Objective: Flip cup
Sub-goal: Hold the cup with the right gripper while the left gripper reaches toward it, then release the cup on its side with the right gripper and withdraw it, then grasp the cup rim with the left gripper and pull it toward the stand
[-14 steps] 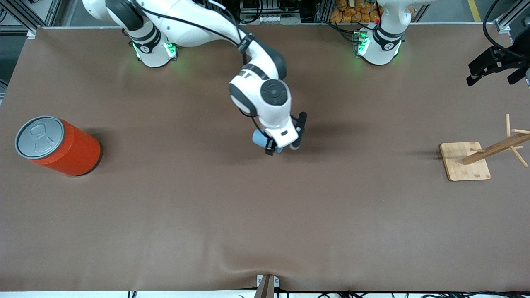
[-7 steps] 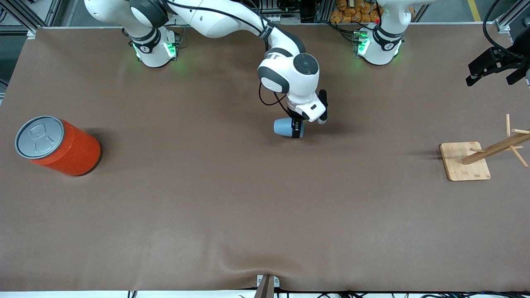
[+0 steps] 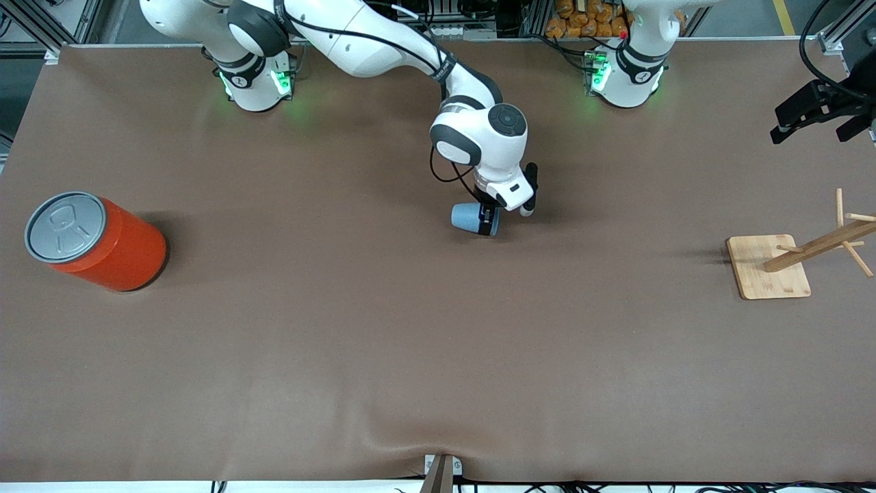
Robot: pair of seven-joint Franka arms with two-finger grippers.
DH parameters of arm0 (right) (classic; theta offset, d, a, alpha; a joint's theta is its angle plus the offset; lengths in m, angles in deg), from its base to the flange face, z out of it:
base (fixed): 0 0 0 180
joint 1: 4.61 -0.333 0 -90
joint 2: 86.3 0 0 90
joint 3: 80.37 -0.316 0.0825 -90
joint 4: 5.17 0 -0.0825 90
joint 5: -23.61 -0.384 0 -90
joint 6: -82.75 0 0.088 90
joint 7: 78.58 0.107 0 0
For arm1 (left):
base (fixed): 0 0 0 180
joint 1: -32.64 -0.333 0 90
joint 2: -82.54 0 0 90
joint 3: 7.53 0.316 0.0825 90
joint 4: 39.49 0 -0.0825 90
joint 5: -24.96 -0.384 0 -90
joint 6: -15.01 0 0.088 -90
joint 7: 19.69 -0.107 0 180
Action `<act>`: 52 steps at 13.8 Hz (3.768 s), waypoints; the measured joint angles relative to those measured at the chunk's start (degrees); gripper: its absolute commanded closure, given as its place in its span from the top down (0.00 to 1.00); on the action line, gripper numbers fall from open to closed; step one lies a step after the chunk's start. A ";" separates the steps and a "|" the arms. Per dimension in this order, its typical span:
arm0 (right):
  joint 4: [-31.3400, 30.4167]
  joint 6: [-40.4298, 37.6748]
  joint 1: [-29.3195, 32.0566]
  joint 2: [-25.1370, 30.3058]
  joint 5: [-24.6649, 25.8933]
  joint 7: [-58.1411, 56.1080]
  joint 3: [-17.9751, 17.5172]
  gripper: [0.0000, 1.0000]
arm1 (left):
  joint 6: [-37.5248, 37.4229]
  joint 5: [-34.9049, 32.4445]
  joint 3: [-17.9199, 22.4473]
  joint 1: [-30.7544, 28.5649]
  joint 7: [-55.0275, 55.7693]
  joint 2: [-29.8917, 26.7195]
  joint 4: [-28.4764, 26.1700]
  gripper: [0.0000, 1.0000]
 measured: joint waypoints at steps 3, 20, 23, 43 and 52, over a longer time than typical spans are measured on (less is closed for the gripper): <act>0.05 -0.01 -0.72 -0.15 0.68 0.22 0.03 0.00 | 0.00 0.04 0.00 -0.03 0.00 0.00 -0.02 1.00; 2.26 -8.37 -0.39 2.56 1.13 2.13 0.49 1.00 | 12.55 26.39 -0.88 0.47 -1.45 19.14 -13.46 1.00; 2.85 -13.63 0.71 6.26 -3.49 2.38 0.57 1.00 | 17.07 37.37 -0.76 0.16 -6.14 19.81 -20.80 1.00; 4.14 -31.16 54.01 23.01 -13.23 15.60 -9.93 1.00 | 26.87 67.93 -5.37 6.04 -45.93 33.54 -29.87 0.67; -10.62 -40.46 53.90 48.58 -17.47 30.03 3.25 1.00 | 31.53 78.37 -5.41 10.50 -58.33 38.56 -32.80 0.59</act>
